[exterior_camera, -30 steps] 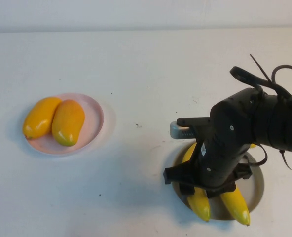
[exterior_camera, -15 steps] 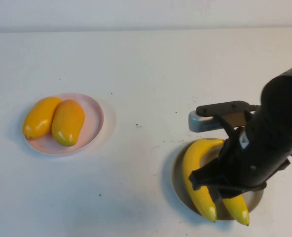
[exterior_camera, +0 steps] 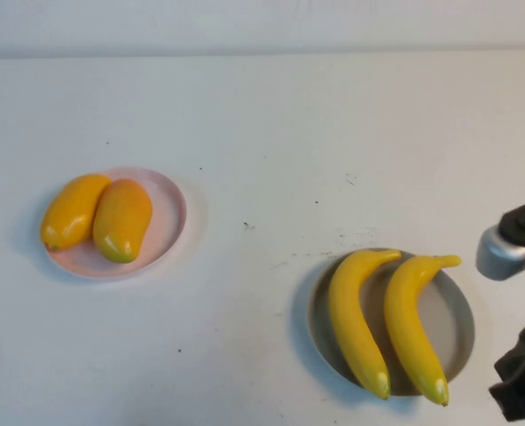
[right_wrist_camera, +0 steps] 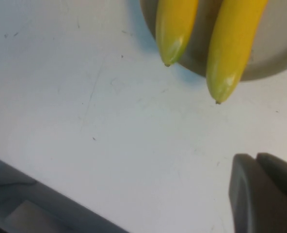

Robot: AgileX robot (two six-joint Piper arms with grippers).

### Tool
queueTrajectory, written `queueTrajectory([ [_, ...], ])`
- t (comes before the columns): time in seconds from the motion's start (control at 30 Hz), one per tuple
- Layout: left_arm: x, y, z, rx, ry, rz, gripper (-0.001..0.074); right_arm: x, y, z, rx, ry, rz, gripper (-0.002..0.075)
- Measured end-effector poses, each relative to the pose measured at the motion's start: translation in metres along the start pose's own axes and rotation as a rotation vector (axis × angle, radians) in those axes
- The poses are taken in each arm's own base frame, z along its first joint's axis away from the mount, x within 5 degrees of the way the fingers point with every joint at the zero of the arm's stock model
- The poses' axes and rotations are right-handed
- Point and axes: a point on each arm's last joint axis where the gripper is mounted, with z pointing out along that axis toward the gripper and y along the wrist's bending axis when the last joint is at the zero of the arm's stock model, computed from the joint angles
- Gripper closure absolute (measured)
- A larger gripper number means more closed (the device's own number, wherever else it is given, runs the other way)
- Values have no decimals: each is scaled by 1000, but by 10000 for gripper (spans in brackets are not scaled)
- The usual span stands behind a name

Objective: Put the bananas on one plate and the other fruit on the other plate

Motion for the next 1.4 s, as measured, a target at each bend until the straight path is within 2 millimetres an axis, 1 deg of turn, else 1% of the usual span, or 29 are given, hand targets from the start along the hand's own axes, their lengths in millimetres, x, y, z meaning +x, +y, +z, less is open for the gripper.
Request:
queueTrajectory([
  [0.13, 0, 0, 0, 0, 0, 0, 738, 13, -3, -14, -11, -45, -13, 741],
  [0.3, 0, 0, 0, 0, 0, 0, 738, 19, -5, -21, -16, -63, -14, 741],
  [0.37, 0, 0, 0, 0, 0, 0, 738, 17, -6, -19, -5, -106, -24, 741],
  [0.43, 0, 0, 0, 0, 0, 0, 738, 13, -7, -13, 0, -179, -35, 741],
  [0.57, 0, 0, 0, 0, 0, 0, 738, 17, -11, 11, 1, -325, -72, 741],
  [0.67, 0, 0, 0, 0, 0, 0, 738, 32, -24, 34, 17, -438, -55, 741],
  [0.77, 0, 0, 0, 0, 0, 0, 738, 58, -47, 57, 60, -589, 24, 741],
  [0.87, 0, 0, 0, 0, 0, 0, 738, 88, -66, 71, 125, -756, 109, 741],
  [0.93, 0, 0, 0, 0, 0, 0, 738, 105, -72, 77, 167, -835, 150, 741],
  [1.03, 0, 0, 0, 0, 0, 0, 738, 127, -78, 83, 225, -912, 201, 741],
  [1.13, 0, 0, 0, 0, 0, 0, 738, 141, -78, 84, 260, -990, 219, 741],
  [1.4, 0, 0, 0, 0, 0, 0, 738, 160, -75, 78, 289, -1108, 218, 741],
])
